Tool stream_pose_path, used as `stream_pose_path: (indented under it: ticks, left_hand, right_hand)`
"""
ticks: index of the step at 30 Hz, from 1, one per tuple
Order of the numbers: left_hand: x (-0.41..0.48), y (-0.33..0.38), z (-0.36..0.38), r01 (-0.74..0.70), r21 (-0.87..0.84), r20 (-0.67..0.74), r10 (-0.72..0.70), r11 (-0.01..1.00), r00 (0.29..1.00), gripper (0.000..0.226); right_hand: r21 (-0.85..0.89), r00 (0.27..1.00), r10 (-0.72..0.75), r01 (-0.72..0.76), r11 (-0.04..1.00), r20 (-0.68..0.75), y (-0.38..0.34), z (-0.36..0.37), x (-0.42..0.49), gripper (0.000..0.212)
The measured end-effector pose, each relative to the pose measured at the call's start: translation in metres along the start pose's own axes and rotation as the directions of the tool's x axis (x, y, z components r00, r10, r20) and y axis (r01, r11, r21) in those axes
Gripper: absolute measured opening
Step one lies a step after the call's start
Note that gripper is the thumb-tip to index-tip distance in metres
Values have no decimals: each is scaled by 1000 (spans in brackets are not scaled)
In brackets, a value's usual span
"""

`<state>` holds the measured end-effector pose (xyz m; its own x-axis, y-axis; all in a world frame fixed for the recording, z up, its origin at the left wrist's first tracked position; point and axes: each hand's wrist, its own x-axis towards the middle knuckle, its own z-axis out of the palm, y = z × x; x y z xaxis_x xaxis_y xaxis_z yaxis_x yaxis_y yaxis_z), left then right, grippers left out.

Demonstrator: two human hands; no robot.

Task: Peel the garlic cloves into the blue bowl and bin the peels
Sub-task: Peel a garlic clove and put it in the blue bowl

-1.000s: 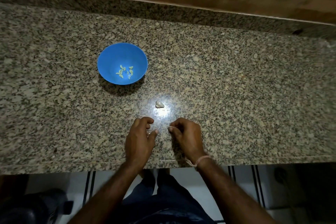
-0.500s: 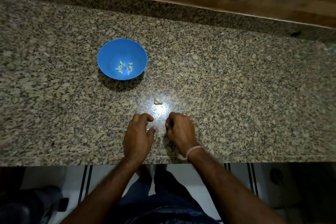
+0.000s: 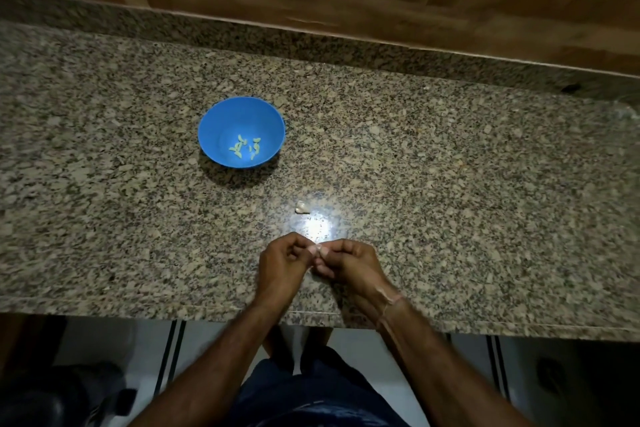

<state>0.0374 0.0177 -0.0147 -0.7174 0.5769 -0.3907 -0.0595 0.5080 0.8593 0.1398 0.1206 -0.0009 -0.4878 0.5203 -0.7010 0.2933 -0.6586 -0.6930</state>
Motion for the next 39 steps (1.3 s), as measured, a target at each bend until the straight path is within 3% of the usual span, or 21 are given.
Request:
stream_pose_path:
  ticks: [5, 10, 13, 16, 19, 23, 26, 29, 31, 34, 36, 39]
  left_hand:
    - [-3, 7, 13, 107, -142, 31, -104, 984, 994, 14]
    - [-6, 21, 15, 4, -124, -8, -5, 992, 1000, 8]
    - [-5, 21, 18, -64, -42, -21, 63, 997, 998, 12]
    - [-6, 22, 21, -9, -147, -13, 7, 989, 1000, 12]
    - [-7, 21, 21, 21, -221, -1, -22, 975, 1000, 12]
    - [-12, 24, 23, -35, -81, -64, 30, 996, 998, 20]
    - [-13, 23, 26, -46, 40, -117, 50, 998, 992, 24]
    - [-11, 19, 24, -2, 86, -153, 15, 996, 988, 15]
    - [-11, 16, 22, 31, 103, -194, -10, 994, 981, 11]
    - [-10, 15, 18, 57, 85, -205, -39, 995, 978, 9]
    - [-9, 17, 17, 78, 63, -183, -65, 995, 981, 7]
    - [-7, 19, 18, 97, 18, -135, -93, 995, 986, 6]
  right_hand:
    - [-103, 998, -63, 63, 993, 10, -3, -10, 5, 6]
    - [-57, 996, 11, -6, 998, 85, -10, -16, 5, 7]
    - [-138, 996, -8, 21, 990, 92, -9, -18, 9, 14]
    - [-231, 995, -62, 80, 970, 83, -10, -17, 14, 18]
    - [-201, 999, -24, 33, 979, 45, -11, -14, 16, 27]
    - [-39, 991, 131, -132, 991, -20, -7, -3, 17, 27]
    - [-22, 989, 147, -148, 989, -32, -5, 0, 19, 28]
    - [-88, 997, 79, -79, 993, -6, -3, -6, 19, 23]
    - [-318, 996, -83, 77, 945, -8, -2, -16, 21, 14]
    - [-674, 923, -382, 310, 671, 44, -1, -26, 22, 17]
    - [-692, 880, -461, 402, 599, 112, -5, -26, 22, 11]
    - [-596, 902, -391, 417, 686, 181, -11, -23, 22, 3]
